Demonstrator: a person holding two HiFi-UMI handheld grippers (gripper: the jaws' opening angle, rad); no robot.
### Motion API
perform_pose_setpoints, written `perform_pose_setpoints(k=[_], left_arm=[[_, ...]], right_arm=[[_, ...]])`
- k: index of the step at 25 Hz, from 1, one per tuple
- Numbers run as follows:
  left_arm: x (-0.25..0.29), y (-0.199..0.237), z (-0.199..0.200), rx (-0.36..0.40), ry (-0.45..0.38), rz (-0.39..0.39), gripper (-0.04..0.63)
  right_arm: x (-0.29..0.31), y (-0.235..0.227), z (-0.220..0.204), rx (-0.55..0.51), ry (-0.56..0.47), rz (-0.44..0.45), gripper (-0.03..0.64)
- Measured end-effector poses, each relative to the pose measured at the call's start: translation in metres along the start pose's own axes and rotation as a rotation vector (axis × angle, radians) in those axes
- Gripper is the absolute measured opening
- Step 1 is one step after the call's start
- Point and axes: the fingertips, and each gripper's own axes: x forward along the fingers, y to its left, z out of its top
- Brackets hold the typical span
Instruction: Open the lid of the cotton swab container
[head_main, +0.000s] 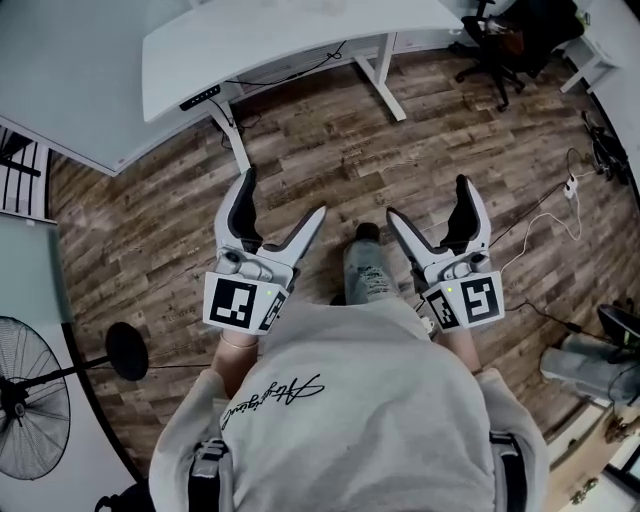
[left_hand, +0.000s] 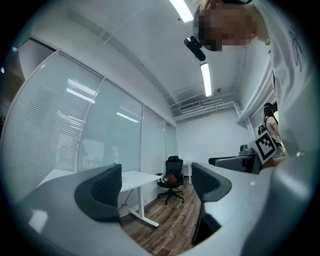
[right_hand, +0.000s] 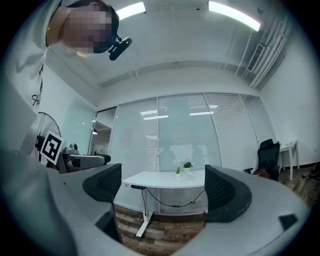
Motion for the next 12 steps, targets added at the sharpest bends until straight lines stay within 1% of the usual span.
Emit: perform_pose_setpoints(k=[5, 12], left_arm=[[0.022, 0.018, -0.003, 0.002, -0.003, 0.028, 0.417], [0.077, 0.049, -0.012, 0.021, -0.006, 0.051, 0.419]], right_arm=[[0.036, -0.019, -0.006, 0.002, -0.002, 0.03, 0.502], [0.098, -0.059, -0.006, -0.011, -0.022, 0.063, 0.502]])
